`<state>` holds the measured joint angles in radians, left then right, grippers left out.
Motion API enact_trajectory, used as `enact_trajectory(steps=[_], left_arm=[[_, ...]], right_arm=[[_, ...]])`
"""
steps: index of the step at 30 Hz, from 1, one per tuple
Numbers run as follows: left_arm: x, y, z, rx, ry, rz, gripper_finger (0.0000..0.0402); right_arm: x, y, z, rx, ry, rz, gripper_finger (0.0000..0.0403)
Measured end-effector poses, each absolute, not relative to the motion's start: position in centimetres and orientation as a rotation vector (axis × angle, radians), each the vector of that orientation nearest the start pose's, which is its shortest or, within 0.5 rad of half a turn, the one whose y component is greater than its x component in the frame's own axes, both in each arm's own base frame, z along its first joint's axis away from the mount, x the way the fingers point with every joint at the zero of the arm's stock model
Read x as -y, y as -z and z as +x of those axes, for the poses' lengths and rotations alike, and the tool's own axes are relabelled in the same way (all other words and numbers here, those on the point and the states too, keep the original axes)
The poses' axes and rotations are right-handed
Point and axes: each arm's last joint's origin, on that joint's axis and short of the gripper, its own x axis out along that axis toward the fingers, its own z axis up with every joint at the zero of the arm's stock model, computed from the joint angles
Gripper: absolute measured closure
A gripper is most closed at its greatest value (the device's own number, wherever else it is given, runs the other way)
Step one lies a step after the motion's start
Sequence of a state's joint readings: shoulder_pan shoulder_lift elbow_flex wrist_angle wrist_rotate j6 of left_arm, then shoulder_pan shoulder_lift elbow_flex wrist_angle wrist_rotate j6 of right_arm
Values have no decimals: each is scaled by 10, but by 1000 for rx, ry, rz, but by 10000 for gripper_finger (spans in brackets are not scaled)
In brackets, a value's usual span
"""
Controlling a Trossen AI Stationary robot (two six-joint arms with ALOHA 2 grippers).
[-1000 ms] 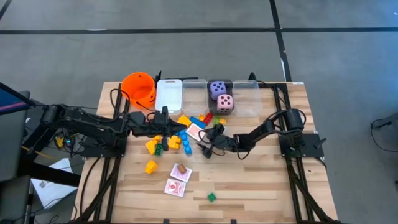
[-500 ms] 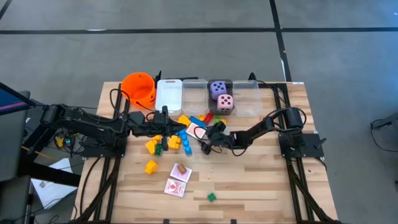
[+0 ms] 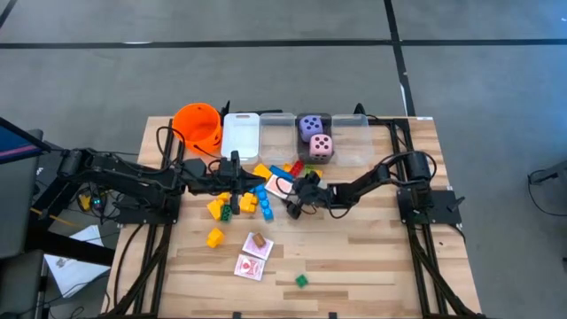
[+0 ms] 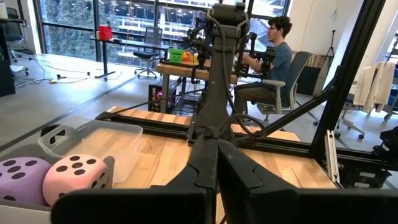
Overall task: Pick & Place Toys
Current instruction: Put the orange deck of cards into the right transparent bin
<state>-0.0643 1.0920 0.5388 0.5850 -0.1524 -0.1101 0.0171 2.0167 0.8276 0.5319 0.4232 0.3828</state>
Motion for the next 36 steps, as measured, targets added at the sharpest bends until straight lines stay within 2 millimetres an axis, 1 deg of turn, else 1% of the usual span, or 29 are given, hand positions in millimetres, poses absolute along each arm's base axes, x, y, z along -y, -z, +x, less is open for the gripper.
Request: enact_trajectory(steps=[5,13,17,24,27,31,36], left_arm=[[11,-263,234,37,-86,-114,402],[11,-263,234,37,-86,-114,402],[11,-263,234,37,-86,-114,402],[11,-263,234,37,-86,-114,402],[11,-263,234,36,-86,-114,402],[11,-263,234,36,-86,-114,402],[11,-263,234,35,-86,-114,402]], right_arm=[[10,-79,355,-559,518,223,3],[10,-79,355,-564,511,206,8],[10,-79,355,-567,510,201,31],[10,-79,355,-567,512,200,98],[10,-79,355,-569,508,201,120],[7,-79,356,-576,469,206,132],[-3,-79,357,-609,300,170,132]])
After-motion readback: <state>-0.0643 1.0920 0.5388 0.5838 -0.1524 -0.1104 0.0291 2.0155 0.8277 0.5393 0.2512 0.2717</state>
